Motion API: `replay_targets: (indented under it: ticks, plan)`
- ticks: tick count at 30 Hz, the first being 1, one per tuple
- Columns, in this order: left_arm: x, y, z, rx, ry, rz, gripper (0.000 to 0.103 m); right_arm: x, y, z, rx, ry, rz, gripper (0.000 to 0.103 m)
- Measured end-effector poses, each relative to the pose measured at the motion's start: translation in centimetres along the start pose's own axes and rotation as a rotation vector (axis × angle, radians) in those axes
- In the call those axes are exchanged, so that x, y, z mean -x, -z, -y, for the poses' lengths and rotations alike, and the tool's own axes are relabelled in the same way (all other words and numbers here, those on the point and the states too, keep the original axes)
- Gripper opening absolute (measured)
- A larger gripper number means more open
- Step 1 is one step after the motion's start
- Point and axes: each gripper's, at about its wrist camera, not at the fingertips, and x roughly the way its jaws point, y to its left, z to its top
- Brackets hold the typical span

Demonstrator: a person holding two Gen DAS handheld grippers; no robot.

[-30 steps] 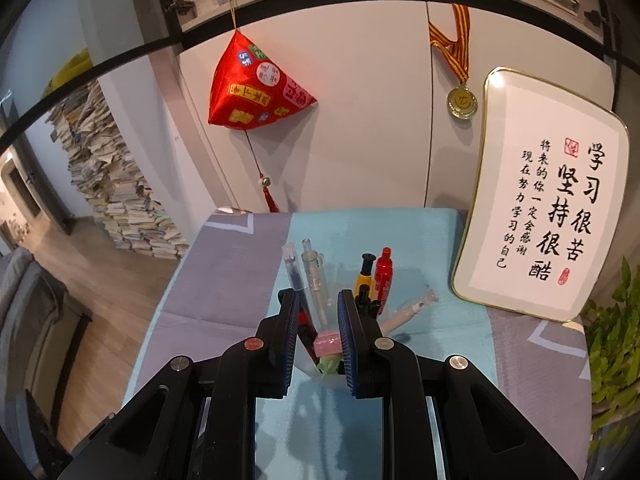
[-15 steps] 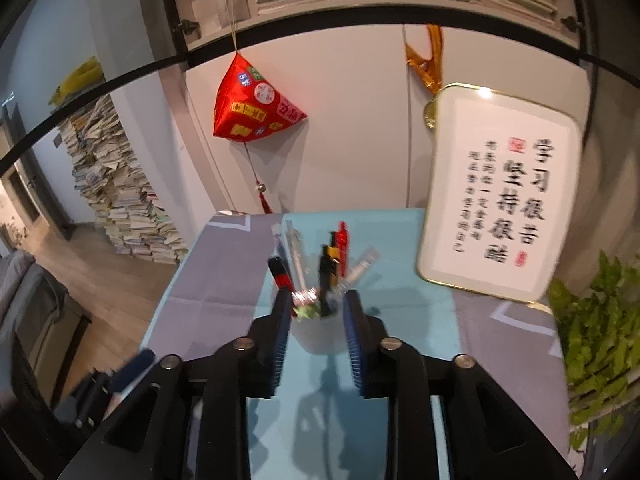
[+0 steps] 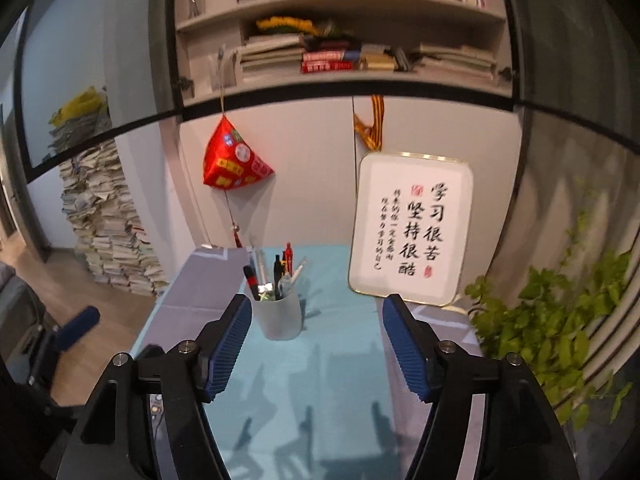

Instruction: Organize stationery

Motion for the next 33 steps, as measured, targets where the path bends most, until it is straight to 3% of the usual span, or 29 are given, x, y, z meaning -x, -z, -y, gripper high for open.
replay_targets:
  ticks: [4,7,16,33]
  plan:
    - [3.0,-0.8,0.5,0.002,-0.021,0.050,0.102,3.4,0.5,0.3,-0.013,-0.007,0.047,0.071]
    - [5.1,-1.4,0.6,0.012,-0.018,0.070,0.102,5.9,1.0,0.9,-0.033,-0.009,0.090,0.080]
    - [10.1,-2.5,1.6,0.023,-0.026,0.121,0.102,12.0,1.6,0.9,-0.034,-0.006,0.187,0.082]
    - [13.0,-2.9,1.8,0.014,-0.033,0.187,0.102,14.7,2.1,0.5,-0.054,0.000,0.243,0.085]
